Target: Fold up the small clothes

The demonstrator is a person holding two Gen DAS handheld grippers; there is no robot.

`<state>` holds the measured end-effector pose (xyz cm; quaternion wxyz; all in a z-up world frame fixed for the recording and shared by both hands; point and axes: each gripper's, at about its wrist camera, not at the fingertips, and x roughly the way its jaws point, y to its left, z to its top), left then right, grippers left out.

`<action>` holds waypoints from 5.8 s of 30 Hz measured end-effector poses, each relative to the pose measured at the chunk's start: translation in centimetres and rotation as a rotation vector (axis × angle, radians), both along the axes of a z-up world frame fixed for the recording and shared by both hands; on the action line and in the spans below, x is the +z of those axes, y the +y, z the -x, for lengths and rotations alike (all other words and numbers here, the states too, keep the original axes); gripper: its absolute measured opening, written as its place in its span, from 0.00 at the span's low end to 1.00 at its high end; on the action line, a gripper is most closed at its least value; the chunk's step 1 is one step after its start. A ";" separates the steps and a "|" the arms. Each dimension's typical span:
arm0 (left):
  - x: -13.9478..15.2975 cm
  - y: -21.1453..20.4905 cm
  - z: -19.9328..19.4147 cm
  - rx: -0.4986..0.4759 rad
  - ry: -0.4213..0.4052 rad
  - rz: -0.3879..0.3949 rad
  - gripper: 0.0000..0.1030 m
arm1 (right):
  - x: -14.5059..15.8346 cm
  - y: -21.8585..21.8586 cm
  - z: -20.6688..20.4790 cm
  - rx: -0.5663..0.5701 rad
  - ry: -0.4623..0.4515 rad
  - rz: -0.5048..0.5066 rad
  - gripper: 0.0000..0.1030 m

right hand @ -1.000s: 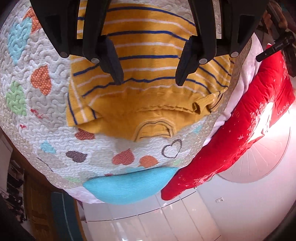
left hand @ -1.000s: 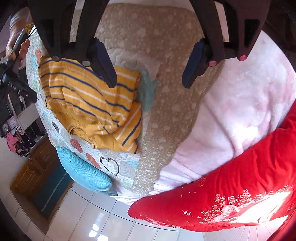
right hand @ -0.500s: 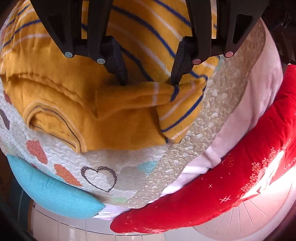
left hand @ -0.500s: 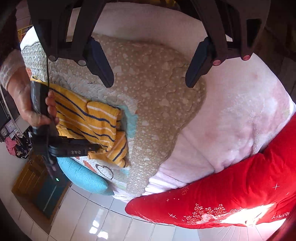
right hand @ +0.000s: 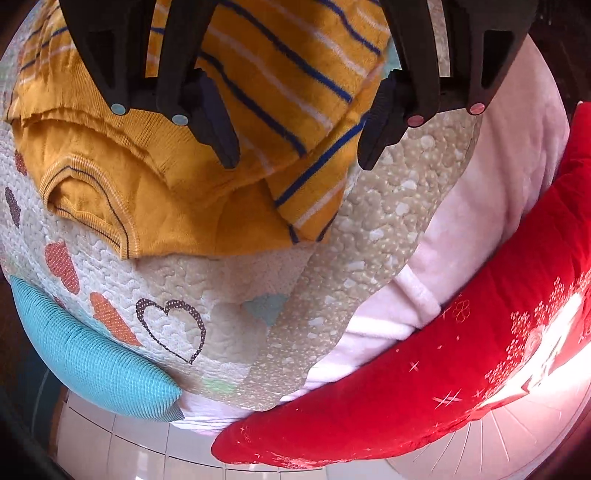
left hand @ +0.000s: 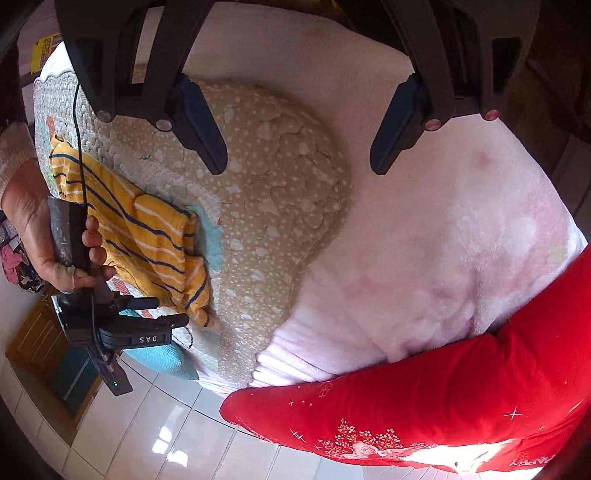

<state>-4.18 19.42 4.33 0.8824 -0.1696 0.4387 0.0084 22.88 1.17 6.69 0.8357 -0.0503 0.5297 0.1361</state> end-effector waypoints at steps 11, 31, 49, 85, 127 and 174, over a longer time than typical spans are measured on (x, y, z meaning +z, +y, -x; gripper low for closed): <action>0.2 -1.8 0.5 -0.034 0.009 0.012 0.76 | -5.2 5.2 4.7 0.078 -0.051 0.372 0.79; 3.6 -10.2 -1.2 -0.145 0.028 -0.027 0.76 | 4.4 -30.3 11.2 -0.447 -0.181 -0.254 0.02; 3.9 -16.6 -1.7 -0.263 0.035 -0.042 0.76 | 0.5 -34.1 12.2 -0.455 -0.059 -0.591 0.60; 4.0 -23.2 -6.0 -0.428 0.021 0.010 0.77 | -2.0 -41.7 18.3 -0.559 -0.111 -0.461 0.63; -1.2 -26.1 -17.5 -0.472 0.167 0.154 0.73 | 1.2 -36.3 12.8 -0.472 -0.154 -0.621 0.68; 11.3 -20.2 5.4 -0.159 -0.453 -0.254 1.00 | -0.2 -25.0 30.6 -0.423 -0.274 -0.141 0.79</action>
